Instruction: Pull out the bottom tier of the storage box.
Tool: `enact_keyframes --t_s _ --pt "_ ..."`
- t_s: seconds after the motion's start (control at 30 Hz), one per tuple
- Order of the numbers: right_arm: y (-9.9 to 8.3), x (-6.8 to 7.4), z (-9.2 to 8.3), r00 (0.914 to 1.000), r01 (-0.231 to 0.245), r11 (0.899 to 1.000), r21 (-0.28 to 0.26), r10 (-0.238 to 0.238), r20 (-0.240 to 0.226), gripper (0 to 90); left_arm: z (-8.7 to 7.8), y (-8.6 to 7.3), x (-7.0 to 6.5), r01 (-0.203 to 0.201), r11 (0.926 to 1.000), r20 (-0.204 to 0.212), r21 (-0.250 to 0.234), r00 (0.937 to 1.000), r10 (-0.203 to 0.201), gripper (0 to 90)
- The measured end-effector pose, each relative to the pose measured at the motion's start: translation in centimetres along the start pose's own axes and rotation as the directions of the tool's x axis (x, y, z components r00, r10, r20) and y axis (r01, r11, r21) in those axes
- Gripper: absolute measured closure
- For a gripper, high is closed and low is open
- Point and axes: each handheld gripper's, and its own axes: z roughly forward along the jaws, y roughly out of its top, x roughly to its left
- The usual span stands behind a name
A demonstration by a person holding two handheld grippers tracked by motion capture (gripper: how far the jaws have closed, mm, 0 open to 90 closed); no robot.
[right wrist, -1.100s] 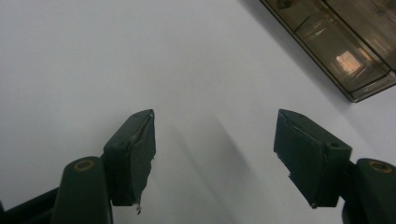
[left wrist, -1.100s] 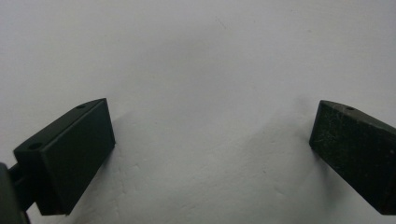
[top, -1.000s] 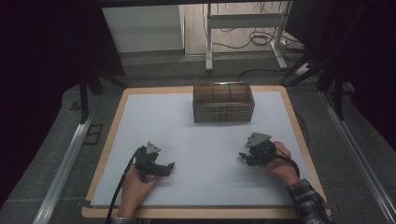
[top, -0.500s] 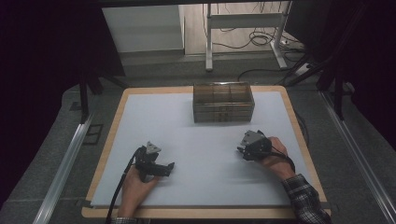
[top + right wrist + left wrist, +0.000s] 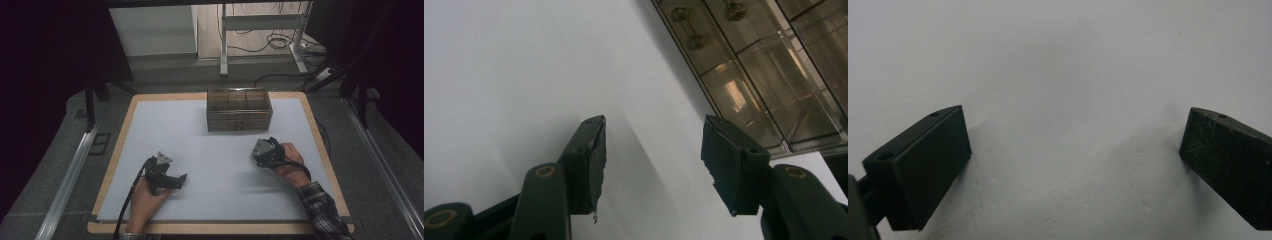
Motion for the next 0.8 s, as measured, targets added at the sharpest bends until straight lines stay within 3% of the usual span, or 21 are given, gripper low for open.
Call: enact_keyframes --t_s 0.3,0.6,0.67,0.8 --pt "0.7 0.3 1.1 0.9967 0.062 0.998 0.018 -0.063 0.052 45.6 0.0 0.0 0.0 0.000 1.0000 0.000 0.000 1.0000 0.000 0.0" --pt "1.5 0.6 2.4 0.9817 0.146 0.989 0.030 -0.148 0.119 48.8 0.0 0.0 0.0 0.000 1.0000 0.000 0.000 1.0000 0.000 0.0" --pt "1.7 0.9 2.8 0.9721 0.178 0.983 0.040 -0.182 0.147 49.5 0.0 0.0 0.0 0.000 1.0000 0.000 0.000 1.0000 0.000 0.0" --pt "2.0 1.1 3.3 0.9625 0.202 0.978 0.052 -0.208 0.174 51.3 0.0 0.0 0.0 0.000 1.0000 0.000 0.000 1.0000 0.000 0.0"
